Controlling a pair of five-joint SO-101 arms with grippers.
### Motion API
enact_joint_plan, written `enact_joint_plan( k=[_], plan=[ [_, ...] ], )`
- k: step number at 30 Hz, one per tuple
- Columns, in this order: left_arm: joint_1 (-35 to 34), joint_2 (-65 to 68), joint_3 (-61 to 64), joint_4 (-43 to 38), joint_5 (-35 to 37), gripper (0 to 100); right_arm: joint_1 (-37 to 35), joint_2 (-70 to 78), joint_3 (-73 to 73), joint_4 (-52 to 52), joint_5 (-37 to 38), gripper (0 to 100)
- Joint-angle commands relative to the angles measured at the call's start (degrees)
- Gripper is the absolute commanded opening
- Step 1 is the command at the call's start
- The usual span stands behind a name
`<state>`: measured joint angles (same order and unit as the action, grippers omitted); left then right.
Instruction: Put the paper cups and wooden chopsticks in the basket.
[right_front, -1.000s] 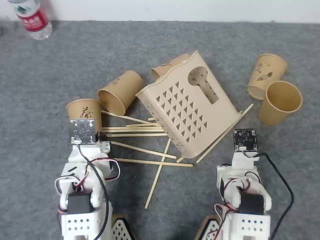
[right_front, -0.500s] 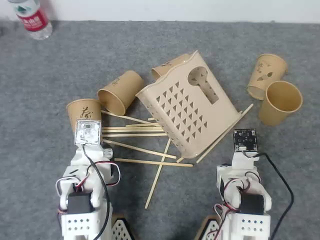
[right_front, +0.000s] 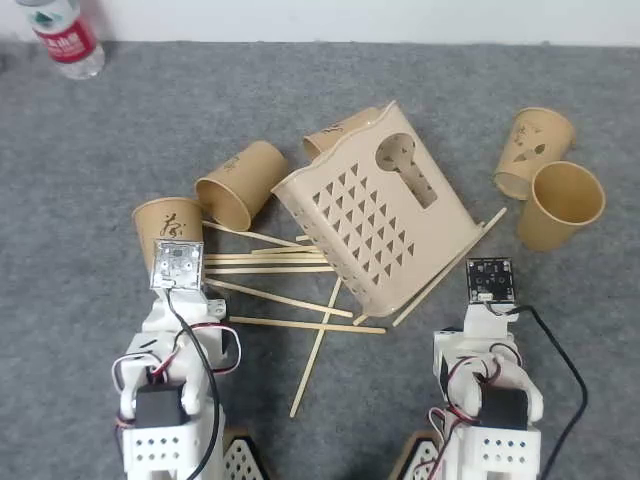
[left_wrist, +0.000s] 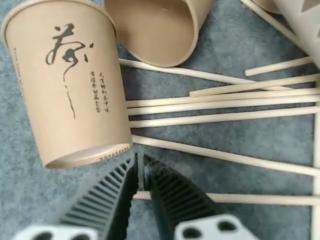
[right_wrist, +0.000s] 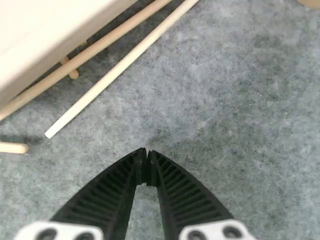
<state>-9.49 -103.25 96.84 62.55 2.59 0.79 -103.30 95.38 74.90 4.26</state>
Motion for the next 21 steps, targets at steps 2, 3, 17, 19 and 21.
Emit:
enact_joint_plan(
  k=[2, 3, 17, 19, 21],
  plan=[
    [0.2, -1.0, -0.4, 0.4, -0.6, 1, 0.2, -0.7, 1.0, -5.8, 0.6, 0.8],
    [-0.1, -1.1, -0.4, 0.1, -0.7, 1, 0.7, -0.7, 1.0, -7.8, 0.4, 0.8],
    [-4.5, -1.1, -1.9, 0.2, -0.5, 1, 1.3, -0.6, -16.2, -15.3, 19.4, 16.7],
    [-4.7, -1.1, -2.0, 0.2, -0.6, 1, 1.0, -0.6, -17.1, -15.4, 20.7, 20.2],
    [-4.9, -1.1, -2.2, 0.1, -0.7, 1, 0.9, -0.4, -19.2, -15.4, 20.4, 18.4]
  ],
)
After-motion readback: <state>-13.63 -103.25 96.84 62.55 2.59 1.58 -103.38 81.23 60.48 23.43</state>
